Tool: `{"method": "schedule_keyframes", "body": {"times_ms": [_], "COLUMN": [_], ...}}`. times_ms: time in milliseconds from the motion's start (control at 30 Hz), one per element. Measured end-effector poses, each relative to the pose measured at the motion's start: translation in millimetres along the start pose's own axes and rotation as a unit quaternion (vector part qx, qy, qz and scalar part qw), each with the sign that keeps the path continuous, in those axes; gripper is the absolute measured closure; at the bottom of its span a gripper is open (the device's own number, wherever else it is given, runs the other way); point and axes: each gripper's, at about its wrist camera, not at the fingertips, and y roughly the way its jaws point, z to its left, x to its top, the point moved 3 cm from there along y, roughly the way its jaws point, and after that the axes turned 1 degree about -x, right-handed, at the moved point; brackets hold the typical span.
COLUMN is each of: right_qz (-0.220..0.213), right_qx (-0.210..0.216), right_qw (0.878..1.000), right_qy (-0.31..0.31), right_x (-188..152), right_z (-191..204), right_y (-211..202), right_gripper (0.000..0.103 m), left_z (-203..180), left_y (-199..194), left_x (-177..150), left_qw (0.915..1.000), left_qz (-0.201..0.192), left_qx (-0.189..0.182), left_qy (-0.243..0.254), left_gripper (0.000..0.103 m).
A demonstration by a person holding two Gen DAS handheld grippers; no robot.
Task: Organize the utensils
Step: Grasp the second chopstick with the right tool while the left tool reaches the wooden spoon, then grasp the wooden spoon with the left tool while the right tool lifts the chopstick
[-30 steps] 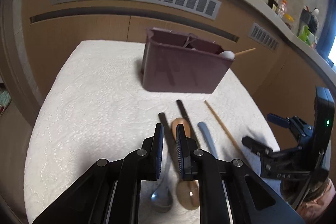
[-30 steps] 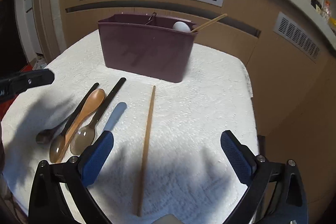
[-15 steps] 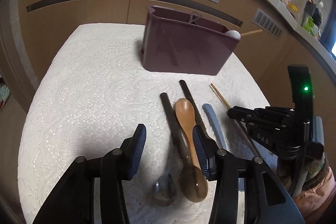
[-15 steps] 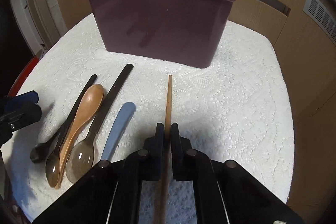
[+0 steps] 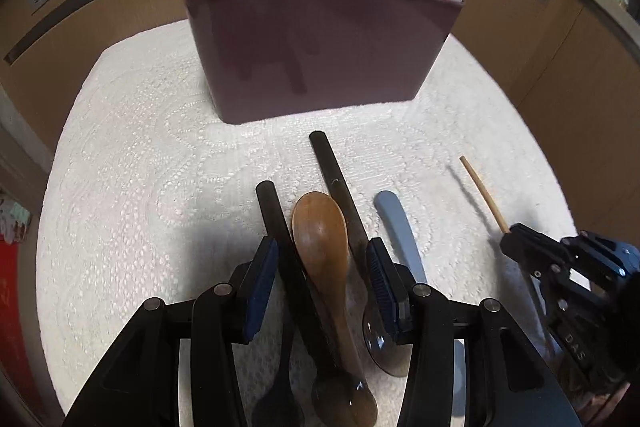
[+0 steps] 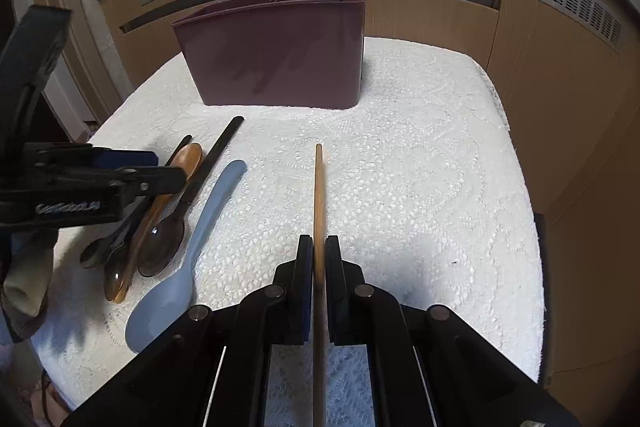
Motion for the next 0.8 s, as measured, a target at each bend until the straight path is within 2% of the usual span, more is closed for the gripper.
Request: {"method": "schedule_keyframes", "body": {"times_ms": [67,300,400,700,800], "right_qz": [0.003,0.003,0.003,0.002,0.001], "right_qx": [0.002,0.005,0.004,0.000,-0.002], "right_qw": [1.000,1.000,1.000,1.000,1.000], "right_qy": [0.005,0.009,0.008,0.002,-0.003], "right_x": [-2.0,-6.1,-6.6,-6.8,-7.4], "right_z": [-1.8,-4.5,-3.5,-2.3,0.1], "right_y": [4.0,6.4,6.4,7.4,7.5], "right_gripper": [0.098,0.098,0.098,0.096,0.095], "left_z": [-1.4,-11.5,-15.5,2.9,9.6], "left_y": [3.5,7.4,9.5,8.1,10.0], "left_x": [2.4,8.8,8.3,2.2,3.6], "left_qw": [0.9999,0.9993,0.9992,0.9995,0.9995], "left_qz": [0.002,0.011,0.008,0.011,0.019], "left_qx": [0.011,-0.026,-0.025,-0.009,-0.024], "left_qy": [0.013,0.023,0.032,0.027,0.007], "left_gripper": [0.057,0.059,0.059,0.059,0.059]}}
